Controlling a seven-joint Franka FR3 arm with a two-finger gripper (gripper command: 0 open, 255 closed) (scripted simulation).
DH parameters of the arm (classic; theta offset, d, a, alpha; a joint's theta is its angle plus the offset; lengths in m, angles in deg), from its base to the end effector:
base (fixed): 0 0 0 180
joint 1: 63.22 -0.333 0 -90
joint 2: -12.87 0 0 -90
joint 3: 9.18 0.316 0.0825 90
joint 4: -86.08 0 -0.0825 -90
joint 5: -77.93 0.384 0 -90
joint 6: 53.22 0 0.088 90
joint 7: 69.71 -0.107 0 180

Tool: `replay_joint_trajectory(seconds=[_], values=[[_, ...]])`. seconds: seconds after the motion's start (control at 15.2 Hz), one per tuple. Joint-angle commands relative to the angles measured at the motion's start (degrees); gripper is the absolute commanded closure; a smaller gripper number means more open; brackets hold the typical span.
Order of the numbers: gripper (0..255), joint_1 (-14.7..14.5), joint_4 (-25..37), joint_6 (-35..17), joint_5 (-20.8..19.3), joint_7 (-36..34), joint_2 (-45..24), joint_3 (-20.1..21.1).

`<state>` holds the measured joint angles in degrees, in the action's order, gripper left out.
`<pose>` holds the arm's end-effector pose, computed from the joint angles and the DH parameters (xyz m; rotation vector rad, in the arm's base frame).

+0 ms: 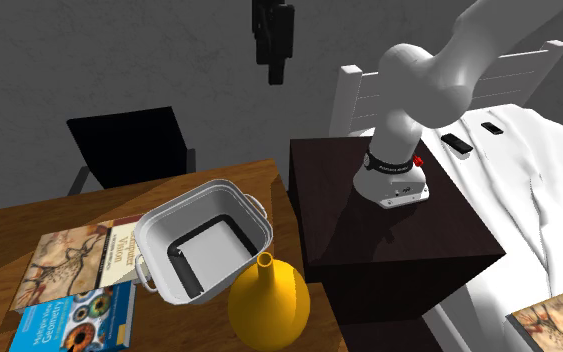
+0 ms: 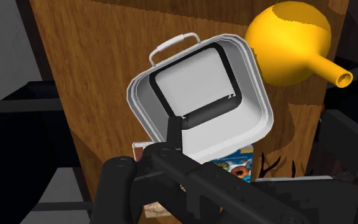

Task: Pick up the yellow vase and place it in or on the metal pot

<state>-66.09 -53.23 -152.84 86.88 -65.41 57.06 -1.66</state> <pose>0.3175 0.0818 0.5627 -3.0577 -0.3107 -0.1117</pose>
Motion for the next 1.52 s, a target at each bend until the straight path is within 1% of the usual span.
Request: replay_joint_trajectory(seconds=[0.0,0.4,0.66,0.86,1.12,1.25,1.39,1.45], values=[[0,-0.99,-2.15,-3.18,1.28,-1.73,-0.40,2.39],[0,-3.56,-6.81,-13.30,4.55,-6.42,-4.30,9.58],[0,-4.86,-8.40,-20.51,6.04,-9.84,-8.86,14.71],[0,-5.32,-8.77,-26.05,6.43,-12.73,-13.29,18.79],[0,-4.88,-8.16,-33.46,5.21,-17.46,-20.46,24.63],[0,-4.08,-7.41,-37.07,3.43,-20.47,-24.56,27.78],[0,-2.81,-6.35,-40.54,0.48,-24.20,-29.06,31.08],[0,-2.81,-6.31,-40.63,0.36,-24.33,-29.19,31.13]])
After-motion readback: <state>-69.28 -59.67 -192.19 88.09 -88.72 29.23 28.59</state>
